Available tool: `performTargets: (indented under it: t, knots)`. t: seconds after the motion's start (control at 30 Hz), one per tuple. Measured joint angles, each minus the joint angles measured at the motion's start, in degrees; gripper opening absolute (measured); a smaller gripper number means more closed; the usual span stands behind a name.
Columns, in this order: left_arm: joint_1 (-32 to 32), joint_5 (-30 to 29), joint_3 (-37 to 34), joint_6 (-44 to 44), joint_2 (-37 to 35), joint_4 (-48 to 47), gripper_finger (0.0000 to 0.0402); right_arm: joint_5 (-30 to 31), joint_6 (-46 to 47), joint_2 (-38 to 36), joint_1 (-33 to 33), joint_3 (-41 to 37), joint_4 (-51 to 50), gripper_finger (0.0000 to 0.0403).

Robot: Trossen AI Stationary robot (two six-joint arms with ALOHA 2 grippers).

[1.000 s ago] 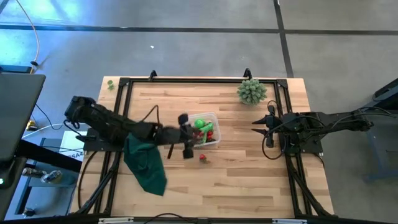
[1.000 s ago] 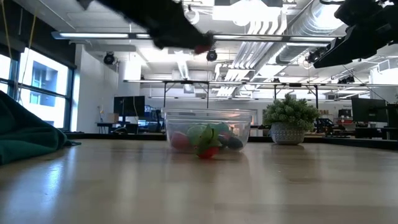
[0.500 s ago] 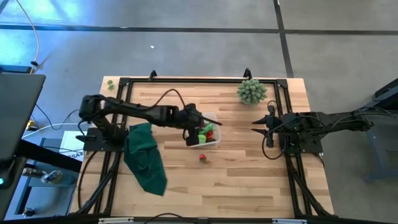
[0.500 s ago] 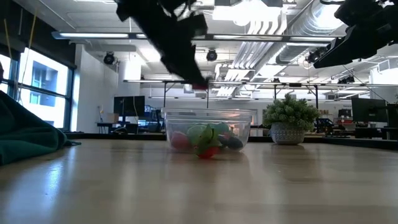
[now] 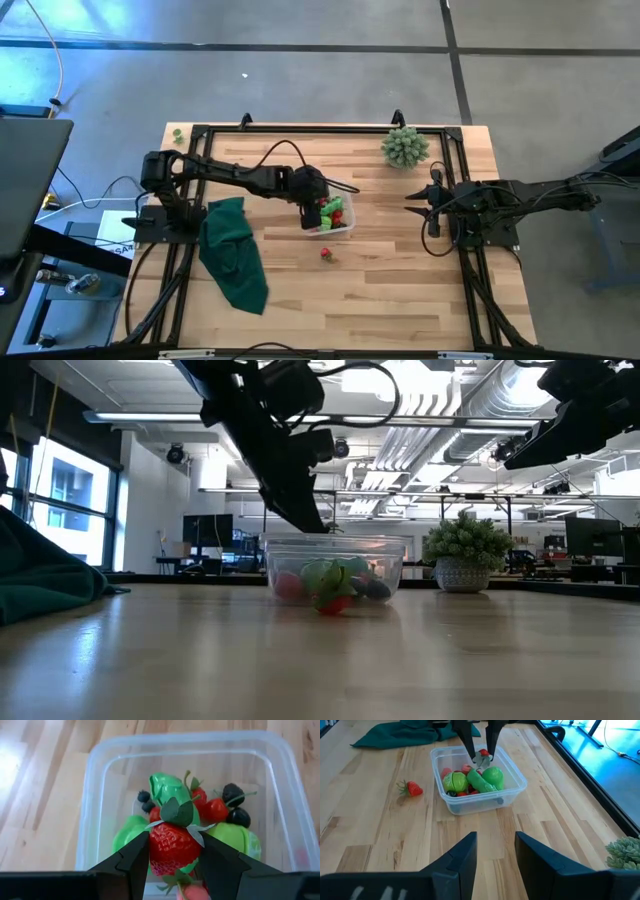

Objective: Pick and placing Produce into tupperware
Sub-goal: Put the strawberry into the transparent bin

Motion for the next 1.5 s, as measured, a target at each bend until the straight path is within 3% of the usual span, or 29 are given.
performTargets:
  t: [0.9, 1.27, 1.5]
  knots:
    - [0.0, -0.02, 0.02, -2.91, -0.01, -0.31, 0.0153, -0.02, 0.0, 0.0, 0.01, 0.0, 0.0, 0.0123]
    - [-0.04, -0.21, 0.02, -0.81, -0.01, -1.13, 0.0245, -0.02, 0.0, 0.0, 0.0, 0.01, 0.0, 0.0123]
    - [-0.04, 0.26, 0.02, 0.09, -3.58, 1.43, 0.0259, -0.01, 0.0, -0.02, 0.01, 0.01, -0.01, 0.0123]
